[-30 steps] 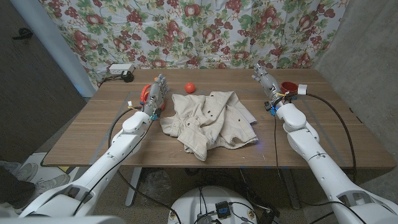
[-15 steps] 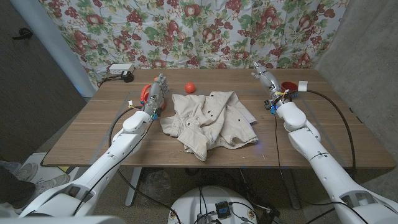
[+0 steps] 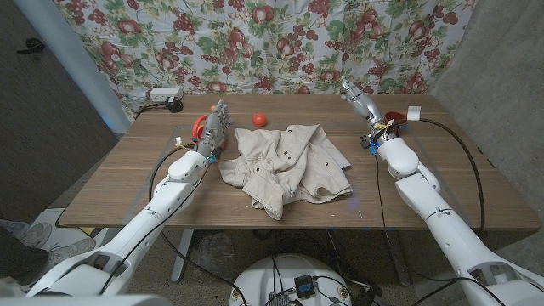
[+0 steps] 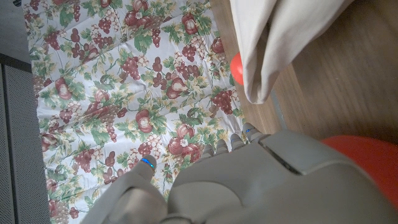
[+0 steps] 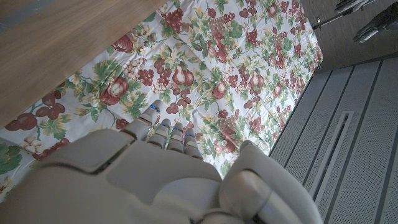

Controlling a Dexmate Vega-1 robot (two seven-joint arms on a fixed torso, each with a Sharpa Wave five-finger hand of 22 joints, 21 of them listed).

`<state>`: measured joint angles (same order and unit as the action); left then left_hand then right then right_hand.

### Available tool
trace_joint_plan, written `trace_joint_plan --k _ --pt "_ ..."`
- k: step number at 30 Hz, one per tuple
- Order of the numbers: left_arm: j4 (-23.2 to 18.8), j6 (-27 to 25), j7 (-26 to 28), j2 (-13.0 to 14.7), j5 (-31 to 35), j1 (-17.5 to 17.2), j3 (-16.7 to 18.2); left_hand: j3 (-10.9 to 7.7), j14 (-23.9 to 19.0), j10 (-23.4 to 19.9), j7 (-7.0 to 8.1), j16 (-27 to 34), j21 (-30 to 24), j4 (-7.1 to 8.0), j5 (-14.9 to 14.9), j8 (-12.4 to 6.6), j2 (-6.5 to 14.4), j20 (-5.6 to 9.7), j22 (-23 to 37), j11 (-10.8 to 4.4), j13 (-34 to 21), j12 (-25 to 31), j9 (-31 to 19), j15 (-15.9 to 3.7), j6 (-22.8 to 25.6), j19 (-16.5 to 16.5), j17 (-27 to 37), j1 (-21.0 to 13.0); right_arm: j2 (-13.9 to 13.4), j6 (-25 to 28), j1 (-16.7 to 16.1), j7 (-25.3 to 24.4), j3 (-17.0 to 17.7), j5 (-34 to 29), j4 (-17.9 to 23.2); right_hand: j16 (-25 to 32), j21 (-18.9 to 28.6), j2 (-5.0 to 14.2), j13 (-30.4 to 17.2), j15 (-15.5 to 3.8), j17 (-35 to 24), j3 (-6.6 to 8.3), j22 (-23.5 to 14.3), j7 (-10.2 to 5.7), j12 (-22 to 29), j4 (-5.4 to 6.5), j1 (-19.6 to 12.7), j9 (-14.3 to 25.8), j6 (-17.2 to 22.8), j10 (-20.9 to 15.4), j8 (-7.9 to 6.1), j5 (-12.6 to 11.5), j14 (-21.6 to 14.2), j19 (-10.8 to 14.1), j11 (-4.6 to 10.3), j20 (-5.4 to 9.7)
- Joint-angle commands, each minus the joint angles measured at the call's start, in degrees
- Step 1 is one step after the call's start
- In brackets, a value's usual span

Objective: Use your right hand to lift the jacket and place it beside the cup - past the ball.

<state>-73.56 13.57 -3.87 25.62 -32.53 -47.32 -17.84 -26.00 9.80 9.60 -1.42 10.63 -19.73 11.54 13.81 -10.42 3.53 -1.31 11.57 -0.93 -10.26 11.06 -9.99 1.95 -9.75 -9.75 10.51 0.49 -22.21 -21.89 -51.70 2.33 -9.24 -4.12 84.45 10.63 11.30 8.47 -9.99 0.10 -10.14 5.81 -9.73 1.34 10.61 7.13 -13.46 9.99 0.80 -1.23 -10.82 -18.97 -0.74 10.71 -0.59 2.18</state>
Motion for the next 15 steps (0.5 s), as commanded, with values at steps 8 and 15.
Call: trace_joint_plan --k 8,15 --pt "-0.86 0.18 0.14 0.21 0.20 -0.41 0.07 0.21 14.00 14.42 0.35 0.45 -0.57 -0.13 0.57 -0.31 7.21 -0.34 0.10 0.02 -0.23 0.57 -0.12 0.02 -14.42 -8.02 0.16 -0.12 -0.83 -2.98 -0.79 -1.26 -0.23 -3.99 2.87 0.37 0.20 0.09 -0.27 -0.17 -0.13 0.35 -0.10 0.02 0.26 -0.10 -0.83 0.26 0.63 -0.76 -0.13 0.15 -0.64 0.58 0.01 0.25" --pt "-0.28 0.85 -0.27 -0.11 0.14 -0.11 0.07 0.22 13.78 14.13 1.15 0.50 -0.62 -0.14 0.59 -0.54 7.23 -0.37 0.10 -0.18 -0.23 0.65 -0.13 -0.01 -13.69 -7.84 0.16 -0.14 -0.84 -4.08 -0.92 -1.62 -0.26 -5.16 3.79 0.37 0.21 0.05 -0.27 -0.22 -0.12 0.44 -0.10 0.00 0.23 -0.18 -0.93 0.26 0.68 -0.79 -0.12 0.16 -0.78 0.74 0.09 0.27"
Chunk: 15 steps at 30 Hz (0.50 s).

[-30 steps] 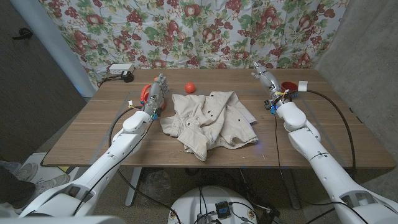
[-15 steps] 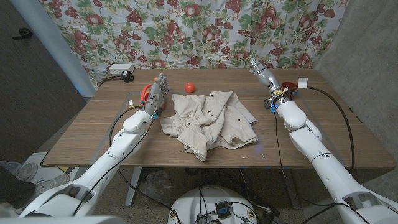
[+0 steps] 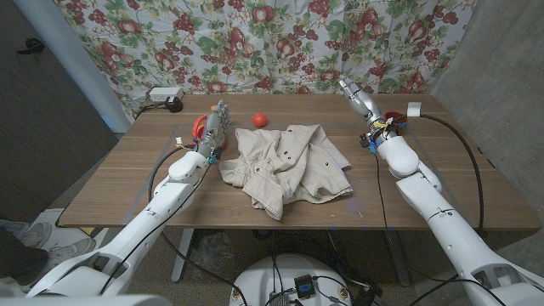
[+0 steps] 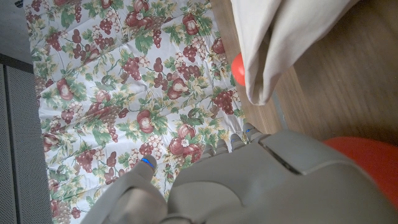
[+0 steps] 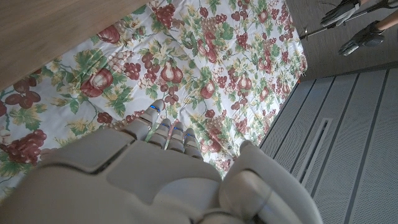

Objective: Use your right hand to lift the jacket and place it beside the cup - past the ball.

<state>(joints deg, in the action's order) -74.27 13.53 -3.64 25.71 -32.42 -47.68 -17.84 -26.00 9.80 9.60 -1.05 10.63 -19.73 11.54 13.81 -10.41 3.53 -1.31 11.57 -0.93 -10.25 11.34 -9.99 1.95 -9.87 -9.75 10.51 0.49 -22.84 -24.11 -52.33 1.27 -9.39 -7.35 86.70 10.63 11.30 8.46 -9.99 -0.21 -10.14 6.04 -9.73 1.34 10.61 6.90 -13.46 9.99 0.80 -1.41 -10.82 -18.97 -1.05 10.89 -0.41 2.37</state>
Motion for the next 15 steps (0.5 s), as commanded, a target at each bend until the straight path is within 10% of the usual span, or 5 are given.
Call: trace_joint_plan --k 1,15 --pt "0.32 0.84 -0.32 -0.18 0.14 0.22 0.07 0.21 13.74 14.07 0.87 0.51 -0.62 -0.14 0.60 -0.56 7.23 -0.40 0.09 -0.21 -0.23 0.40 -0.13 -0.03 -13.47 -7.85 0.15 -0.15 -0.23 -1.83 -0.32 -0.70 -0.11 -2.29 1.71 0.36 0.22 0.05 -0.27 0.13 -0.12 0.23 -0.10 0.04 0.21 0.04 -0.94 0.27 0.70 -0.60 -0.12 0.16 -0.48 0.61 -0.08 0.08" --pt "1.37 1.12 -0.83 -0.36 0.06 0.68 0.04 0.19 13.53 13.85 1.19 0.52 -0.67 -0.16 0.63 -0.56 7.26 -0.42 0.07 -0.28 -0.22 0.41 -0.14 -0.20 -13.05 -7.62 0.13 -0.18 -0.41 -2.70 -0.06 -1.23 -0.62 -4.72 2.32 0.37 0.23 -0.04 -0.27 0.04 -0.11 0.37 -0.09 0.03 0.25 -0.10 -1.12 0.27 0.91 -0.90 -0.13 0.17 -0.75 0.93 -0.19 0.07"
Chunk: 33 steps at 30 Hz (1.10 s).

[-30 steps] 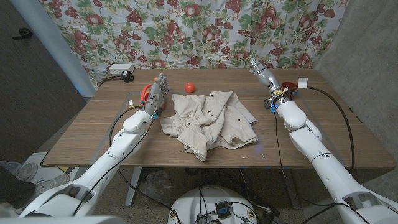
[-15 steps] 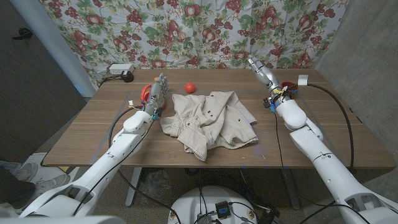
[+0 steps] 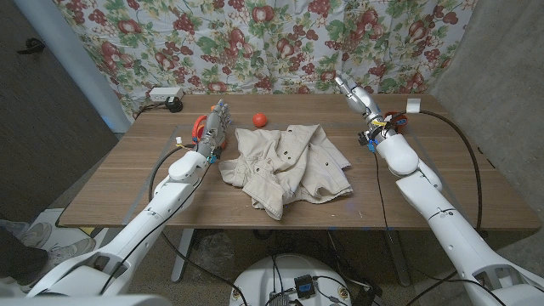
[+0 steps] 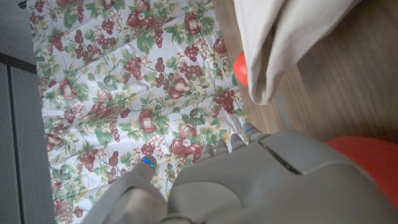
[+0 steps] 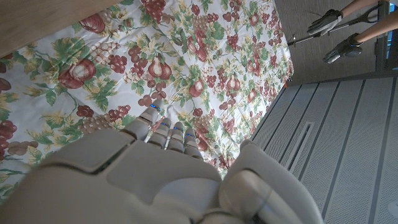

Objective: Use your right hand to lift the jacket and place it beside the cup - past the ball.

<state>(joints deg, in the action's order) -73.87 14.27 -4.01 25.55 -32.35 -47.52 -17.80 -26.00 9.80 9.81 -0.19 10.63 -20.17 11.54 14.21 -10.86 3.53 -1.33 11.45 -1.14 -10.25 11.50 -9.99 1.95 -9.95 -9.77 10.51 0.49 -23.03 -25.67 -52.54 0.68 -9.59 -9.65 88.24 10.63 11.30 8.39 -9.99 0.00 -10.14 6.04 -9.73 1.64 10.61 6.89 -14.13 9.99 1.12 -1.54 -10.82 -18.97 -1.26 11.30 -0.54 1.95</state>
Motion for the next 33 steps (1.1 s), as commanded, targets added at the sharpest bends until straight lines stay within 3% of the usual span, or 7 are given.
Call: trace_joint_plan --k 1,21,33 --pt "1.09 0.35 -0.66 -0.22 -0.15 0.59 0.00 0.19 13.51 13.61 0.34 0.53 -0.24 -0.16 0.24 -0.11 7.26 -0.40 0.20 -0.09 -0.22 0.25 -0.15 -0.21 -12.97 -7.59 0.14 -0.18 -0.24 -1.22 0.19 -0.77 -0.48 -2.74 0.88 0.37 0.22 0.03 -0.27 -0.18 -0.10 0.38 -0.09 -0.26 0.25 -0.10 -0.46 0.27 0.63 -0.78 -0.14 0.17 -0.55 0.52 -0.02 0.47" --pt "2.66 0.53 -0.79 -0.61 0.00 1.73 -0.18 0.16 13.46 13.57 0.35 0.48 -0.21 -0.16 0.27 -0.03 7.28 -0.48 0.18 0.00 -0.22 0.20 -0.16 -0.20 -12.82 -7.56 0.12 -0.21 -0.97 -3.04 1.63 -2.30 -2.17 -7.76 1.77 0.37 0.18 -0.02 -0.27 -0.33 -0.10 0.58 -0.08 -0.32 0.26 -0.25 -0.66 0.27 0.95 -1.08 -0.18 0.18 -0.86 0.76 0.14 0.57" --pt "3.26 0.72 -1.18 -0.74 -0.01 2.10 -0.35 0.14 13.36 13.42 0.75 0.48 -0.22 -0.16 0.30 -0.05 7.28 -0.47 0.17 0.00 -0.21 0.22 -0.16 -0.14 -12.53 -7.46 0.12 -0.21 -1.87 -4.45 2.34 -3.32 -3.17 -11.06 2.48 0.41 0.15 0.03 -0.26 -0.67 -0.11 0.82 -0.07 -2.33 0.30 -0.31 -0.79 0.28 2.58 -1.53 -0.55 0.20 -1.30 1.09 1.00 0.62"
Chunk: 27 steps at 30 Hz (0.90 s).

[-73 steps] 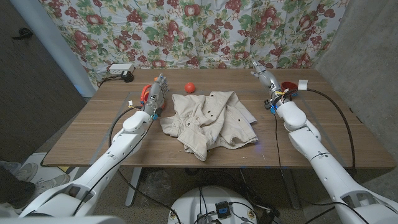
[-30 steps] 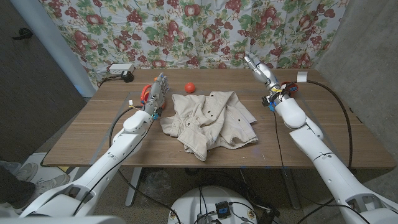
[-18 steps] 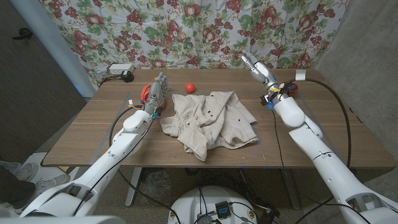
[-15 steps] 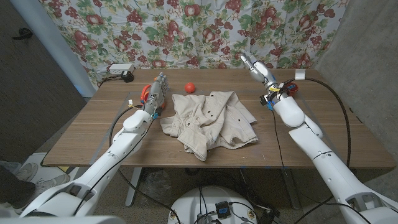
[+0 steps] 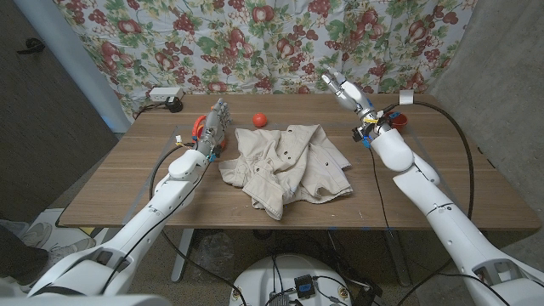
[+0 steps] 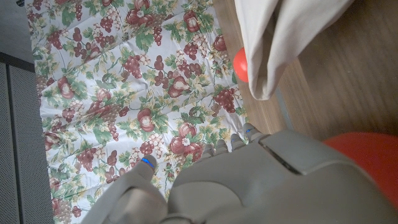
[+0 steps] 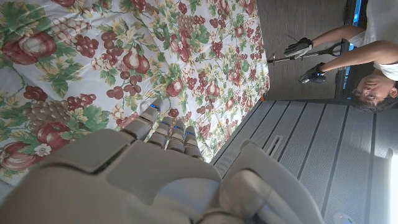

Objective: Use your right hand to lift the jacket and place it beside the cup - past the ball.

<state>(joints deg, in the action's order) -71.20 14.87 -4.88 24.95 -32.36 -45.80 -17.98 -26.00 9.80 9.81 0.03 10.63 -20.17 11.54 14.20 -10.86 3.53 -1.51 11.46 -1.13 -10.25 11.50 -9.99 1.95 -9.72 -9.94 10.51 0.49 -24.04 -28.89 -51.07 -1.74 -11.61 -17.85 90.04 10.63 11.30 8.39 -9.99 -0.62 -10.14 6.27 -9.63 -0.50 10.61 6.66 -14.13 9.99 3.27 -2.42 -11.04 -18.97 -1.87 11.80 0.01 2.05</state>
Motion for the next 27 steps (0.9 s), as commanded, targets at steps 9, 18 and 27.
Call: trace_joint_plan --k 9,18,27 --pt "0.71 0.11 -0.44 -0.25 -0.05 0.51 -0.28 0.13 13.39 13.49 0.57 0.44 -0.19 -0.16 0.32 -0.01 7.28 -0.32 0.15 0.04 -0.21 0.17 -0.17 -0.16 -12.75 -7.34 0.12 -0.21 -1.95 -1.52 1.24 -1.27 -2.04 -5.93 1.96 0.40 0.15 0.05 -0.26 -0.54 -0.10 0.72 -0.17 0.06 0.36 -0.11 -0.88 0.29 0.78 -1.06 -0.32 0.20 -0.87 0.82 1.18 0.76" --pt "0.58 0.11 -0.14 -0.27 0.02 0.41 -0.25 0.10 13.39 13.47 0.55 0.41 -0.17 -0.16 0.34 0.05 7.28 -0.30 0.14 0.07 -0.21 0.12 -0.18 0.03 -12.65 -7.30 0.11 -0.23 -3.04 -1.43 1.53 -1.44 -3.17 -8.84 3.16 0.38 0.12 0.05 -0.26 -0.56 -0.10 0.81 -0.16 0.12 0.32 -0.15 -0.95 0.30 0.84 -1.15 -0.25 0.21 -0.97 0.88 1.37 0.79" --pt "0.08 0.10 0.11 -0.16 0.05 0.01 -0.19 0.10 13.37 13.43 0.59 0.40 -0.15 -0.16 0.35 0.08 7.28 -0.29 0.14 0.08 -0.21 0.12 -0.18 -0.15 -12.62 -7.31 0.11 -0.22 -4.43 -1.10 1.88 -1.03 -4.53 -11.39 4.55 0.32 0.08 0.04 -0.26 -0.63 -0.09 0.92 -0.16 0.13 0.25 -0.20 -1.02 0.30 0.85 -1.14 -0.16 0.21 -0.96 0.94 1.32 0.89"
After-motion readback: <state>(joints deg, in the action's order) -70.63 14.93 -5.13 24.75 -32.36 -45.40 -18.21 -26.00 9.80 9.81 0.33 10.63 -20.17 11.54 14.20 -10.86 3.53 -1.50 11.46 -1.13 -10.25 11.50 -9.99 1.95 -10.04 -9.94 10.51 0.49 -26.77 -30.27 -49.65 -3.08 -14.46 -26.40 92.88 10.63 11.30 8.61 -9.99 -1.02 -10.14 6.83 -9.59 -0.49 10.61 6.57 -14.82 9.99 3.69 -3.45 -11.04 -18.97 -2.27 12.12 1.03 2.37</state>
